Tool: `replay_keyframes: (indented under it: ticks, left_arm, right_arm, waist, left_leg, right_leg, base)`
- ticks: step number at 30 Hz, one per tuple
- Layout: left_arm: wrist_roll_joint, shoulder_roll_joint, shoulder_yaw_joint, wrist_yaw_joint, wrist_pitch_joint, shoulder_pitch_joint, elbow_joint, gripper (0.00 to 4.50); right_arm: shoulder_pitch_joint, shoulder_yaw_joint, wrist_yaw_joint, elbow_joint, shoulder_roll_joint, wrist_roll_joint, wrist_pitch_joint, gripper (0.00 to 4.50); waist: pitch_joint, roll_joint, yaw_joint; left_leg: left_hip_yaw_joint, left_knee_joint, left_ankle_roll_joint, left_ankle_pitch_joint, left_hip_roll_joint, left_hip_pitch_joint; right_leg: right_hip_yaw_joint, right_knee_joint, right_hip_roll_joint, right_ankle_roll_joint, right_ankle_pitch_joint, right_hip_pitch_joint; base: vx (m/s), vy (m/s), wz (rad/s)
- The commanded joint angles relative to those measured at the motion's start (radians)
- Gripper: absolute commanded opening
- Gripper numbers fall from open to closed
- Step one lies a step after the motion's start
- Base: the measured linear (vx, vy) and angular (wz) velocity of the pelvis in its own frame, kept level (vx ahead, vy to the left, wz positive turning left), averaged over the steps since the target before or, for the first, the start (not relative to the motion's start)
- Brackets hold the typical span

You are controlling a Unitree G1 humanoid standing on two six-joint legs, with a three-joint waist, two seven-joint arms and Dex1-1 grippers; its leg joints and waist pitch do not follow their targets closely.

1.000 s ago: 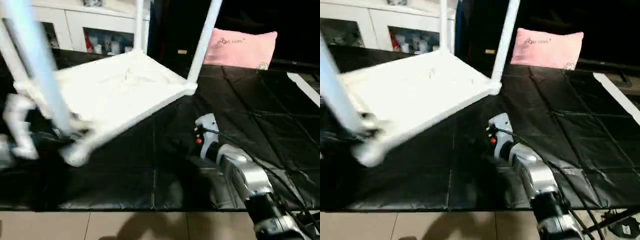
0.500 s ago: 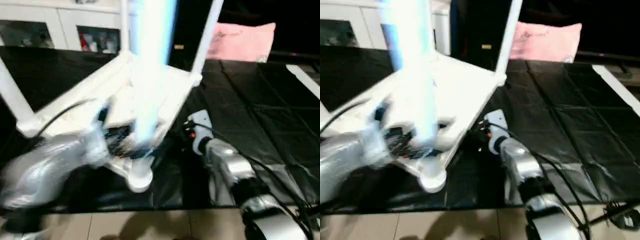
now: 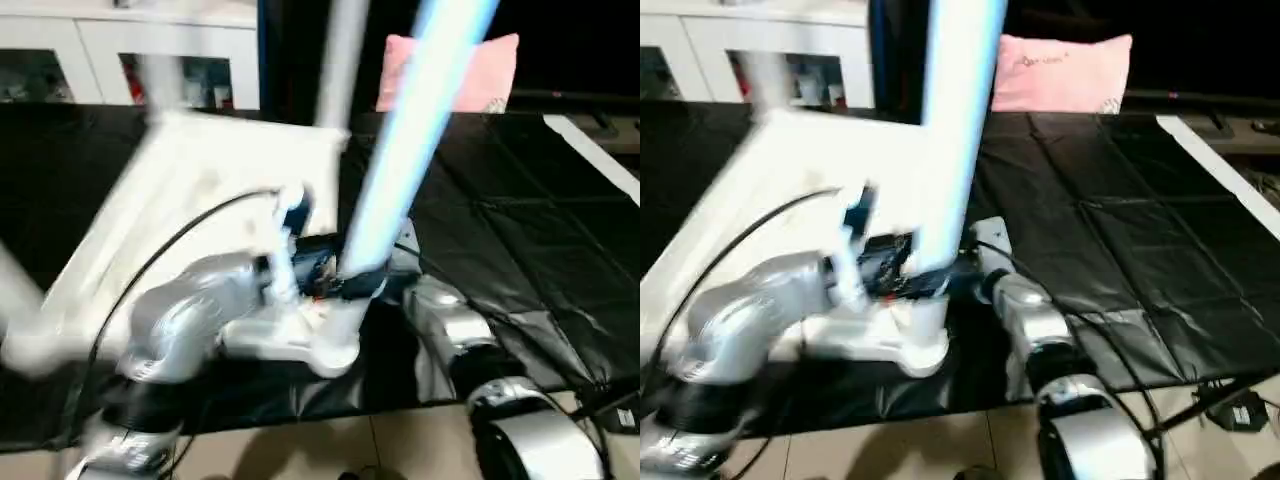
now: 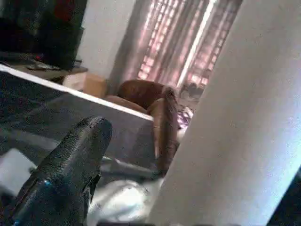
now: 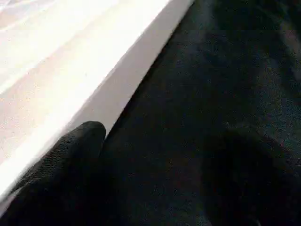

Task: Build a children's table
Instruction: Rotate table base

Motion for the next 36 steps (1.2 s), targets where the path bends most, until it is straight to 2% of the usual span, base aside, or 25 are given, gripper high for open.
replay_keyframes:
  ticks: [1,4,5,8,12,14,19,20,23,25,26,27,28,31,33,34,35,36]
  left_arm:
    - [0.060,0.004,0.010,0.042,-0.065,-0.045,0.056,4.47]
    - [0.094,0.035,0.047,0.068,-0.105,-0.070,0.115,4.47]
    - [0.100,0.051,0.064,0.065,-0.117,-0.076,0.132,4.47]
    - [0.107,0.077,0.091,0.056,-0.135,-0.082,0.153,4.47]
    - [0.108,0.106,0.134,0.064,-0.158,-0.084,0.175,4.47]
    - [0.120,0.114,0.144,0.073,-0.186,-0.090,0.203,4.47]
    - [0.173,0.139,0.154,0.105,-0.237,-0.104,0.280,4.47]
    - [0.189,0.157,0.146,0.097,-0.238,-0.092,0.280,4.47]
    - [0.227,0.209,0.100,0.058,-0.223,-0.041,0.234,4.47]
    - [0.277,0.278,0.028,0.007,-0.212,0.023,0.180,4.47]
    - [0.280,0.282,0.024,0.005,-0.212,0.026,0.177,4.47]
    - [0.298,0.312,-0.006,-0.010,-0.198,0.050,0.155,4.47]
    - [0.317,0.343,-0.035,-0.019,-0.172,0.073,0.132,4.47]
    - [0.343,0.395,-0.070,-0.021,-0.122,0.115,0.090,4.47]
    - [0.357,0.419,-0.080,-0.007,-0.083,0.136,0.068,4.47]
    - [0.357,0.420,-0.080,-0.007,-0.082,0.137,0.067,4.20]
    - [0.370,0.429,-0.087,0.002,-0.064,0.145,0.068,4.12]
    - [0.377,0.433,-0.089,0.007,-0.053,0.147,0.071,4.12]
  right_arm:
    - [-0.029,0.028,0.032,0.014,0.047,-0.015,-0.026,4.50]
    - [-0.027,0.011,0.003,0.029,0.029,-0.026,-0.035,4.50]
    - [-0.023,0.001,-0.005,0.036,0.016,-0.027,-0.040,4.50]
    - [-0.010,-0.015,-0.012,0.045,-0.013,-0.026,-0.049,4.50]
    - [0.040,-0.034,-0.006,0.028,-0.069,-0.022,-0.056,4.50]
    - [0.058,-0.048,-0.008,0.026,-0.087,-0.024,-0.063,4.50]
    - [0.095,-0.071,-0.007,-0.015,-0.119,-0.015,-0.067,4.50]
    - [0.114,-0.072,0.006,-0.053,-0.132,-0.012,-0.065,4.50]
    - [0.150,-0.061,0.033,-0.131,-0.158,-0.015,-0.058,4.50]
    - [0.183,-0.053,0.073,-0.209,-0.175,-0.015,-0.048,4.50]
    - [0.184,-0.053,0.074,-0.212,-0.176,-0.015,-0.047,4.50]
    - [0.196,-0.050,0.088,-0.244,-0.182,-0.013,-0.037,4.50]
    - [0.209,-0.045,0.104,-0.278,-0.188,-0.011,-0.028,4.50]
    - [0.242,-0.021,0.157,-0.363,-0.206,-0.004,-0.003,4.50]
    - [0.273,0.005,0.212,-0.440,-0.227,0.005,0.022,4.50]
    - [0.274,0.006,0.214,-0.442,-0.227,0.006,0.022,4.50]
    - [0.304,0.033,0.279,-0.518,-0.254,0.020,0.058,4.50]
    - [0.319,0.046,0.312,-0.555,-0.268,0.027,0.076,4.50]
  waist:
    - [-0.070,0.025,0.012]
    - [-0.069,0.025,0.010]
    - [-0.070,0.024,0.012]
    - [-0.069,0.026,0.023]
    - [-0.070,0.028,0.032]
    - [-0.071,0.027,0.035]
    - [-0.069,0.023,0.036]
    - [-0.068,0.026,0.034]
    - [-0.069,0.023,0.029]
    - [-0.067,0.021,0.027]
    - [-0.068,0.022,0.027]
    - [-0.068,0.025,0.026]
    - [-0.068,0.021,0.028]
    - [-0.067,0.025,0.031]
    - [-0.061,0.019,0.033]
    - [-0.061,0.020,0.034]
    - [-0.060,0.017,0.041]
    - [-0.057,0.015,0.039]
  left_leg:
    - [0.022,-0.061,-0.007,-0.214,-0.023,-0.011]
    - [0.022,-0.062,-0.006,-0.226,-0.022,-0.006]
    - [0.022,-0.062,-0.008,-0.210,-0.022,-0.008]
    - [0.026,-0.061,-0.006,-0.204,-0.021,-0.003]
    - [0.026,-0.061,-0.011,-0.203,-0.021,-0.001]
    - [0.027,-0.061,-0.010,-0.191,-0.023,-0.004]
    - [0.025,-0.063,-0.009,-0.216,-0.023,-0.006]
    - [0.025,-0.064,-0.009,-0.217,-0.024,-0.006]
    - [0.023,-0.064,-0.006,-0.217,-0.022,-0.008]
    - [0.023,-0.066,0.001,-0.221,-0.019,-0.009]
    - [0.022,-0.066,0.002,-0.217,-0.018,-0.009]
    - [0.025,-0.065,0.006,-0.219,-0.018,-0.004]
    - [0.025,-0.066,0.008,-0.217,-0.017,-0.006]
    - [0.024,-0.068,0.006,-0.214,-0.015,-0.005]
    - [0.026,-0.069,0.009,-0.233,-0.016,-0.005]
    - [0.026,-0.069,0.008,-0.240,-0.016,-0.003]
    - [0.025,-0.069,0.011,-0.240,-0.015,-0.004]
    - [0.026,-0.070,0.013,-0.249,-0.016,-0.005]
  right_leg:
    - [0.017,-0.072,-0.036,-0.198,-0.156,0.065]
    - [0.018,-0.073,-0.035,-0.195,-0.172,0.062]
    - [0.018,-0.071,-0.036,-0.197,-0.154,0.065]
    - [0.019,-0.068,-0.035,-0.203,-0.138,0.061]
    - [0.019,-0.069,-0.036,-0.200,-0.138,0.062]
    - [0.019,-0.068,-0.036,-0.199,-0.128,0.065]
    - [0.019,-0.075,-0.037,-0.181,-0.195,0.064]
    - [0.019,-0.076,-0.037,-0.178,-0.201,0.064]
    - [0.018,-0.074,-0.037,-0.174,-0.204,0.063]
    - [0.018,-0.076,-0.037,-0.170,-0.212,0.062]
    - [0.019,-0.074,-0.038,-0.168,-0.209,0.062]
    - [0.020,-0.077,-0.036,-0.173,-0.210,0.055]
    - [0.020,-0.075,-0.037,-0.176,-0.209,0.057]
    - [0.020,-0.074,-0.037,-0.179,-0.204,0.056]
    - [0.021,-0.078,-0.035,-0.173,-0.232,0.052]
    - [0.021,-0.079,-0.035,-0.171,-0.245,0.052]
    - [0.022,-0.082,-0.036,-0.156,-0.264,0.053]
    - [0.022,-0.084,-0.034,-0.152,-0.279,0.051]
  base:
    - [0.000,0.000,0.00]
    - [0.000,0.000,0.00]
    - [0.000,0.000,0.00]
    - [0.000,0.000,0.00]
    - [0.000,0.000,0.00]
    - [0.000,0.000,0.00]
    - [0.000,0.000,0.00]
    - [0.000,0.000,0.00]
    - [0.000,0.000,0.00]
    - [0.000,0.000,0.00]
    - [0.000,0.000,0.00]
    - [0.000,0.000,0.00]
    - [0.000,0.000,0.00]
    - [0.000,0.000,0.00]
    - [0.000,0.000,0.00]
    - [0.000,0.000,0.00]
    - [0.000,0.000,0.00]
    - [0.000,0.000,0.00]
